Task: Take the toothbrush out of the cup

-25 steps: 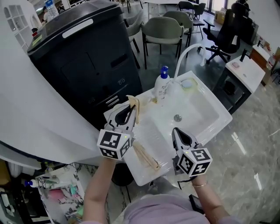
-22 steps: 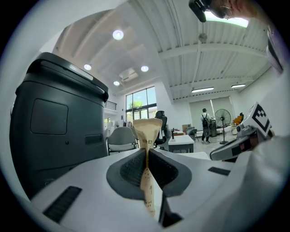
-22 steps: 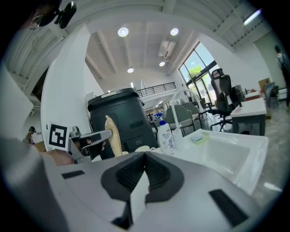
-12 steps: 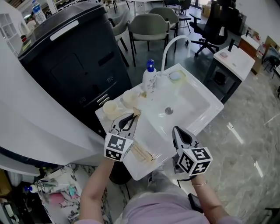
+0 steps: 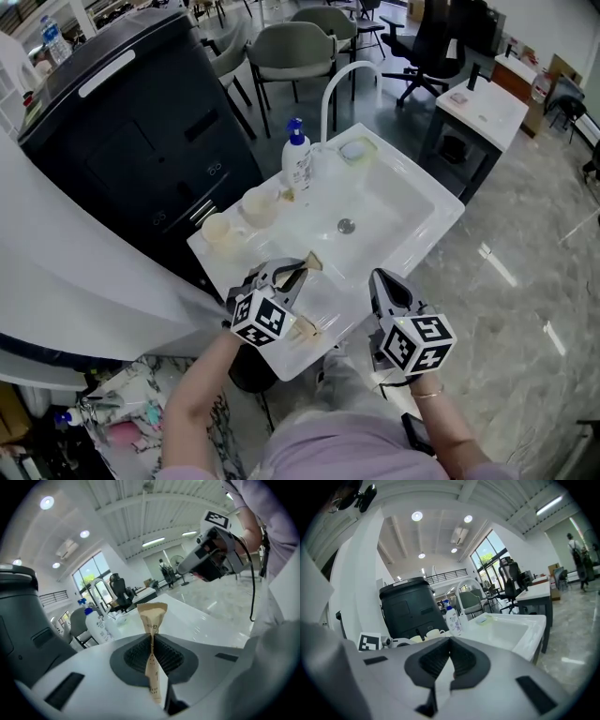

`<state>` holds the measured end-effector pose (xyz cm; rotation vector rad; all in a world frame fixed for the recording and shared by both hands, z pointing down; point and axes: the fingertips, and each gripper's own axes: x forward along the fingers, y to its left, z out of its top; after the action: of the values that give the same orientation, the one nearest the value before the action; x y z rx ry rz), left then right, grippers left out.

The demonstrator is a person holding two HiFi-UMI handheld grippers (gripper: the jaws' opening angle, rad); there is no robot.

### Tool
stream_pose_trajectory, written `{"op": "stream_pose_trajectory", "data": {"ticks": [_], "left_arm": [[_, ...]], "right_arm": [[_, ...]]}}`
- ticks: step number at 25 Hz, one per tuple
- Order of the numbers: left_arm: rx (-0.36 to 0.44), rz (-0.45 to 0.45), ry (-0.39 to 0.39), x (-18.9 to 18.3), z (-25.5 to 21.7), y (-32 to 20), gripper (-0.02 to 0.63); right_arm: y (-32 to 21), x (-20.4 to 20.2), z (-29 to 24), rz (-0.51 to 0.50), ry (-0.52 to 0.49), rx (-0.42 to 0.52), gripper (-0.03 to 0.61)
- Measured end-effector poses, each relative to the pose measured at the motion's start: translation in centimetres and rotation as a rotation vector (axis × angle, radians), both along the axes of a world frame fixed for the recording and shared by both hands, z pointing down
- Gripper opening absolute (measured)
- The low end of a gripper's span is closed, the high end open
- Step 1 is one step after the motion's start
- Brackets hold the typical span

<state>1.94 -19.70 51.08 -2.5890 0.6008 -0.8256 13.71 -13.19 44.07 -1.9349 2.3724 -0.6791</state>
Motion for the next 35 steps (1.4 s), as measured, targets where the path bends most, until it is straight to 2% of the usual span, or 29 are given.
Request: {"op": "stream_pose_trajectory", "data": {"ticks": [3, 11, 20, 28, 32, 35], "left_arm": [[0.000, 0.070, -0.058, 0.8, 1.5, 1.3, 0.021], [-0.032, 0.206, -0.154, 1.9, 4.2, 4.0, 0.021], [-0.109, 0.372, -0.276, 2.3, 6.9, 7.3, 0.035], [-0.171, 0.393, -0.331, 1.8, 8.4, 8.0, 0.082], [-0.199, 0.361, -0.308, 1.1, 7.8, 7.7, 0.113], [-0.202, 0.306, -0.254, 0.6, 6.3, 6.9, 0.127]], "right_arm": [[0.5, 0.4, 0.1, 0.012, -0.002, -0.002, 0.005], [1.8, 1.1, 0.5, 0.038, -0.002, -0.013, 0.005], [2.4, 0.7, 0.9, 0.040, -0.002, -0.023, 0.005], [2.2, 0.7, 1.0, 0.042, 0.002, -0.027, 0.005], [1.9, 0.3, 1.0, 0.033, -0.002, -0.030, 0.005], [1.6, -0.2, 0.8, 0.017, -0.002, -0.026, 0.005]]}}
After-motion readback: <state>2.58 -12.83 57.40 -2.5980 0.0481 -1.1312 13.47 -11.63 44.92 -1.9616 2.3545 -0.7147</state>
